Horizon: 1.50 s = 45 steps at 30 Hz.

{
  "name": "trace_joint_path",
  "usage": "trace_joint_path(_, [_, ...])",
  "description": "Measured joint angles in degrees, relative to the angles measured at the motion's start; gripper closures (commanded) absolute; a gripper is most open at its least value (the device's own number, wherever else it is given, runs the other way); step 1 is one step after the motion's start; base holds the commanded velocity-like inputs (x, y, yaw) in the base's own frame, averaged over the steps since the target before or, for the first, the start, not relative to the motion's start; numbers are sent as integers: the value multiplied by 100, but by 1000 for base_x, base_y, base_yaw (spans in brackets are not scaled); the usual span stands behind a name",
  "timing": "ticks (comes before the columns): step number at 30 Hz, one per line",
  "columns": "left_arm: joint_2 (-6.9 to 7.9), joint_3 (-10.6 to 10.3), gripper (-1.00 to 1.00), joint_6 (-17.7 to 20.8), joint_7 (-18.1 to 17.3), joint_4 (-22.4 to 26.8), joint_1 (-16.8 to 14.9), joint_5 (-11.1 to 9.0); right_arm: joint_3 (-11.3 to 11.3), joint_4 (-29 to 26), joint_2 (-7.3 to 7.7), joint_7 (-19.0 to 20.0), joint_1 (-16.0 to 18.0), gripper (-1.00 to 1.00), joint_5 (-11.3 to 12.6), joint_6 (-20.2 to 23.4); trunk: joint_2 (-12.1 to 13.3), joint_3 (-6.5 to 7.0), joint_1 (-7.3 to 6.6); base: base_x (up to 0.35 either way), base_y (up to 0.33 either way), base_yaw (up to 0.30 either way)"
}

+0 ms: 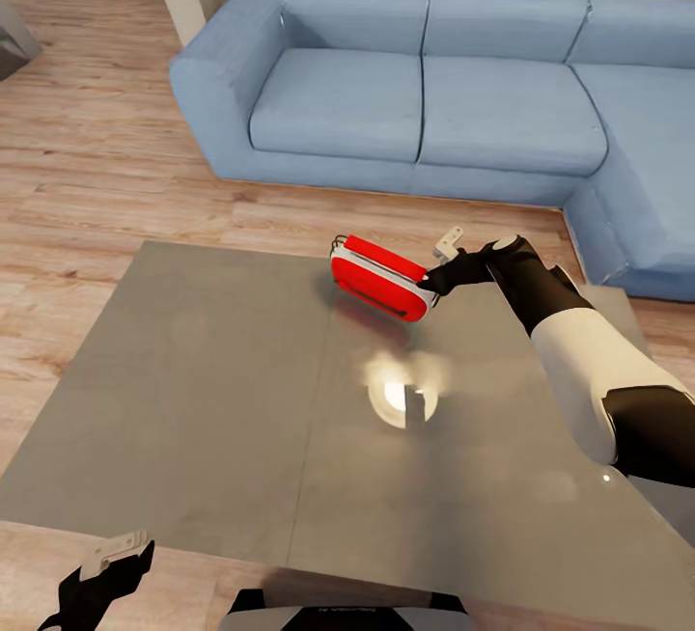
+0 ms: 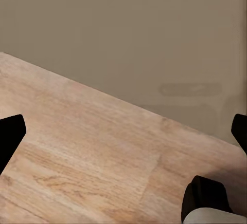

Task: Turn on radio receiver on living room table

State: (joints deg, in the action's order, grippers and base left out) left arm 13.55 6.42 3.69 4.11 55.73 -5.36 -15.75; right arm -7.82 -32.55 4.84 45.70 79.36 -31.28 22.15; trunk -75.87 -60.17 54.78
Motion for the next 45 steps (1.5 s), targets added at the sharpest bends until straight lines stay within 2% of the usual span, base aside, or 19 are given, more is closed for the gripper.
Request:
trace_joint_path(13, [-1,0,-100,0,2,0,0,1,21,-3,9,54,0,100,15,7,521,233,-285,-14,0,0])
trace_joint_path(28, [-1,0,-100,0,2,0,0,1,21,0,3,34,0,100,13,10,1123,503,-615,-270,43,0])
trace_joint_path(37, [-1,0,-100,0,2,0,0,1,33,-12,0,26,0,100,-3,3,1484,664,-813,-27,1,0])
trace_joint_path(45, [-1,0,-100,0,2,0,0,1,139,-12,7,42,0,100,-3,-1,1805,818,-989,0,0,0])
